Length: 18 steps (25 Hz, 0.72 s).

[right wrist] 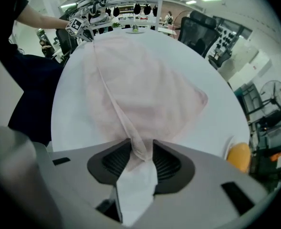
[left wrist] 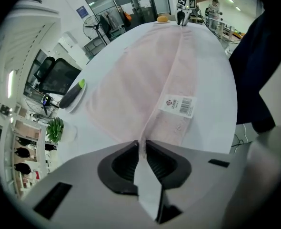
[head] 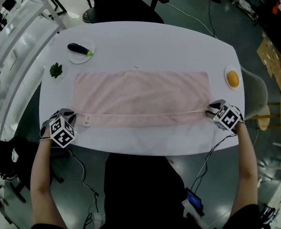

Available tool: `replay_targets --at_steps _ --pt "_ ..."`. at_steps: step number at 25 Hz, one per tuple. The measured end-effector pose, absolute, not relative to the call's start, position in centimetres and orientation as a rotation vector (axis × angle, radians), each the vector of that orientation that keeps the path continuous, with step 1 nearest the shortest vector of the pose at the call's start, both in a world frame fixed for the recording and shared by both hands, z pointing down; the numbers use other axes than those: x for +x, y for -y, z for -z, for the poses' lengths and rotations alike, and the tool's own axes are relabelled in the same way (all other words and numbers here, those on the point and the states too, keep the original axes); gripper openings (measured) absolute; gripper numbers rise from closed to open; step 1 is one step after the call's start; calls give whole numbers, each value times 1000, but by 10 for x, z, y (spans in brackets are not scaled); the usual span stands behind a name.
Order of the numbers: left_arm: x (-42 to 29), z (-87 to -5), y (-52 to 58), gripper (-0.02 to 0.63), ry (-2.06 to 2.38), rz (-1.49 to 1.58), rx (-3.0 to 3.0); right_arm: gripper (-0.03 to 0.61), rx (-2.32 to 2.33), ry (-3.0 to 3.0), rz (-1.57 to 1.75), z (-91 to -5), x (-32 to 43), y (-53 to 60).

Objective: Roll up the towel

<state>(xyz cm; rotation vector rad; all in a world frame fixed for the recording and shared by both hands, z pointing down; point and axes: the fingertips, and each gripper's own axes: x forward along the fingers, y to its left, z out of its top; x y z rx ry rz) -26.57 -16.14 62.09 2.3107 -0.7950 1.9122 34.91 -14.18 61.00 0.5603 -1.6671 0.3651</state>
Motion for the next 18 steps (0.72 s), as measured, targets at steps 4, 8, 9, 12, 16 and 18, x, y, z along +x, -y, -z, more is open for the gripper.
replay_targets --at_steps 4,8,9,12,16,18 --pt "-273 -609 169 154 900 -1845 2290 209 723 1709 -347 -587 361 158" --pt "-278 -590 172 205 979 -1806 2305 209 831 1745 -261 -556 370 165" --pt "-278 -586 170 212 991 -1802 2314 209 817 1746 -240 -553 370 161" --pt "-274 -571 160 225 1006 -1803 2352 209 730 1733 -164 -552 364 140" --pt "-265 -563 131 225 935 -1832 2413 209 629 1710 -60 -563 353 115" --pt "-262 -567 115 225 866 -1873 2435 209 582 1700 -21 -571 345 107"
